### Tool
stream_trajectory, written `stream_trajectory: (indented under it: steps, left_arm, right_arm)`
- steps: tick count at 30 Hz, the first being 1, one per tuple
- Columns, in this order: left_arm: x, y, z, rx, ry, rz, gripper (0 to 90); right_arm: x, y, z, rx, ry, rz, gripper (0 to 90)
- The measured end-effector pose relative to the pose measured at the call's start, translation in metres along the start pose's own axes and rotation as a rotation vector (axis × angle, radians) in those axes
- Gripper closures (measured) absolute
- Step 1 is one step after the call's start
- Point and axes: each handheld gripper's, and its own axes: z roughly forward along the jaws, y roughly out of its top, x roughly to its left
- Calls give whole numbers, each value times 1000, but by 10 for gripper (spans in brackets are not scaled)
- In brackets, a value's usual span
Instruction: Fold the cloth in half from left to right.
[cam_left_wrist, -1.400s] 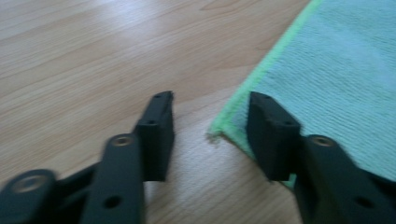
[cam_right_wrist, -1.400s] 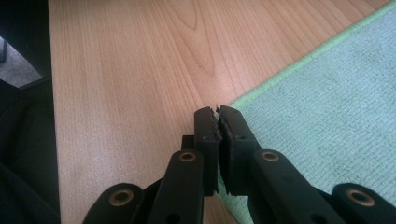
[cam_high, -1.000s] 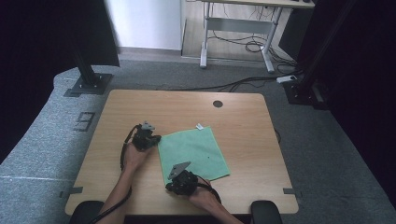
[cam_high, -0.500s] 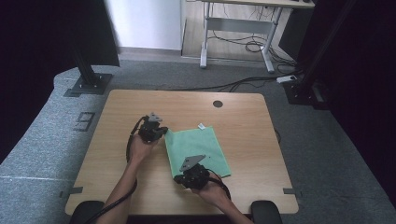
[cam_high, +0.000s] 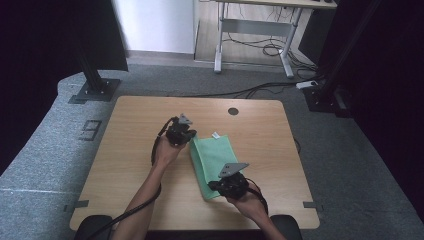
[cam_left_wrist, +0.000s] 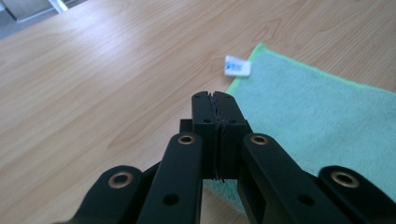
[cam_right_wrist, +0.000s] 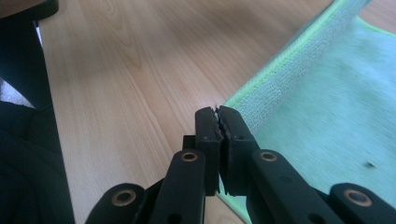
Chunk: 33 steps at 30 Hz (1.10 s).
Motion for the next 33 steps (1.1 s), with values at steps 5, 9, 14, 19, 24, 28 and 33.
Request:
stream_trajectory:
  steps: [5,9,14,19,24,28,33]
  left_arm:
    - [-10,18,12,6,-13,30,885]
    - [-16,30,19,10,-21,58,884]
    - [-21,41,28,16,-31,82,883]
    - [-26,49,40,20,-44,87,881]
    - [-32,53,51,29,-53,92,880]
    - [-34,56,58,47,-51,103,878]
    - [-37,56,69,71,-51,100,876]
  right_arm:
    - [-9,-6,-15,-19,-29,19,862]
    - [-15,-11,-27,-29,-51,35,862]
    - [-22,-16,-35,-37,-72,52,862]
    - [-29,-22,-43,-41,-93,75,862]
    - [-34,-28,-50,-41,-113,93,862]
    - [-41,-35,-51,-29,-125,110,861]
    - [-49,-45,-47,-7,-142,128,861]
